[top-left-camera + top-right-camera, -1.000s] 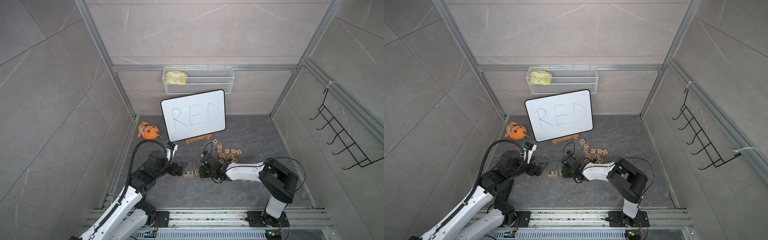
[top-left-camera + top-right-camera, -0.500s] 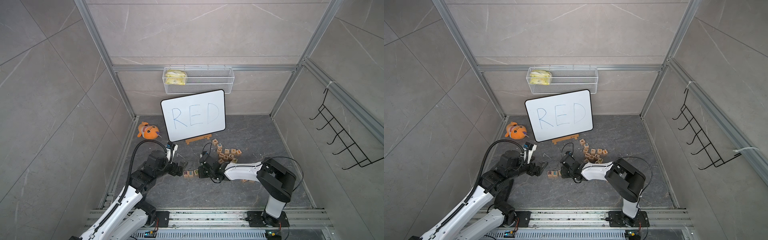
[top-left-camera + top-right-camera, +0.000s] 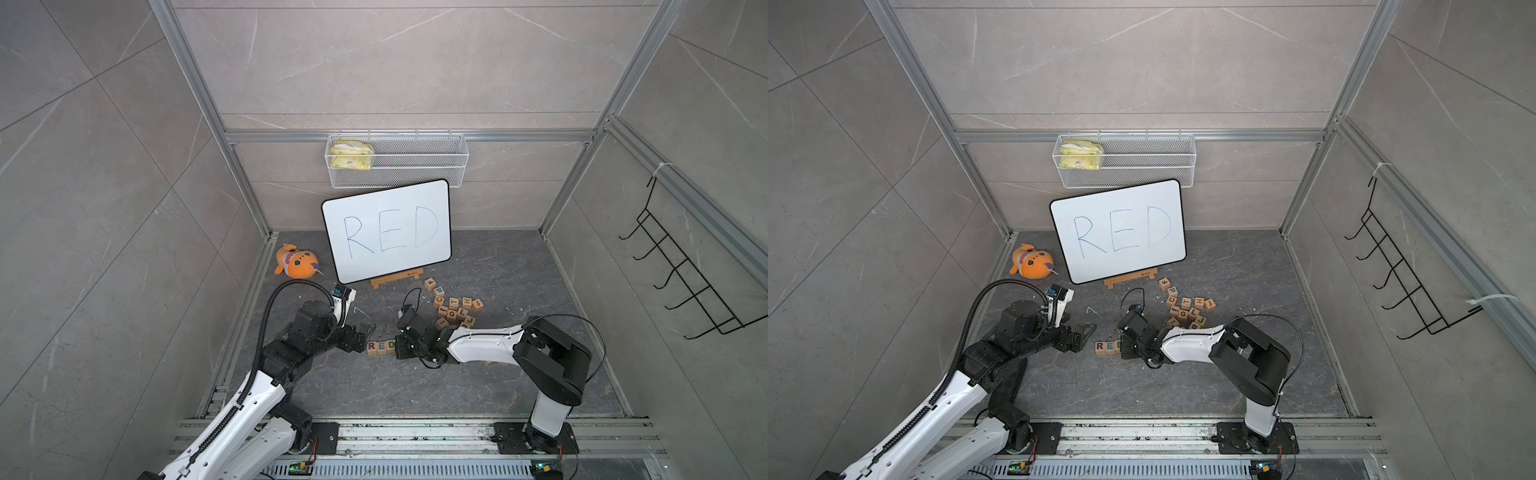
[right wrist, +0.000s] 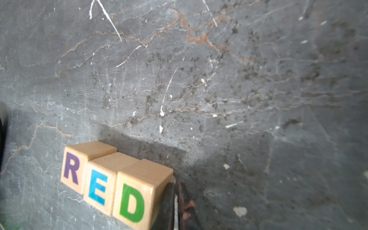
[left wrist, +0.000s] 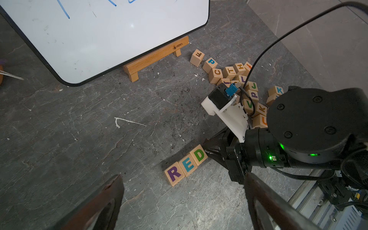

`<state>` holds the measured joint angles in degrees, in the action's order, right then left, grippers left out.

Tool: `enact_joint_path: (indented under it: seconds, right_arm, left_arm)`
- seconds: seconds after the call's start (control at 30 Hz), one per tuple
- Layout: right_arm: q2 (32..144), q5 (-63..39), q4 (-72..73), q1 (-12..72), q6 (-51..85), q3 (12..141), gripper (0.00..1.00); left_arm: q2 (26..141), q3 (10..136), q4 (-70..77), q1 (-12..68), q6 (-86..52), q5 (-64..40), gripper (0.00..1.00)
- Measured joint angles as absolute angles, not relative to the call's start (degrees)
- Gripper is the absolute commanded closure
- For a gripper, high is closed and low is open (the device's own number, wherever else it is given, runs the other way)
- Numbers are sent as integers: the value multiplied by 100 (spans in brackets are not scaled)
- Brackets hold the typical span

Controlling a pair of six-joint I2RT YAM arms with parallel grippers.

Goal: Assemble the uppercase word "red" with letter blocks
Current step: Move the letter block to the center of the board.

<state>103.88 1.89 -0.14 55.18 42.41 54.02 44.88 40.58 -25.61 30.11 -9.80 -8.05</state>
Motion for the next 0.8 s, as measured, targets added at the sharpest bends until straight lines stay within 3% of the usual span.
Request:
enact_joint_path:
  seconds: [0.8]
  right_arm:
    - [10383, 189, -16, 5544, 4239, 5433, 88]
  left_arm:
    - [4488, 4058, -2563, 3011, -980, -803, 3]
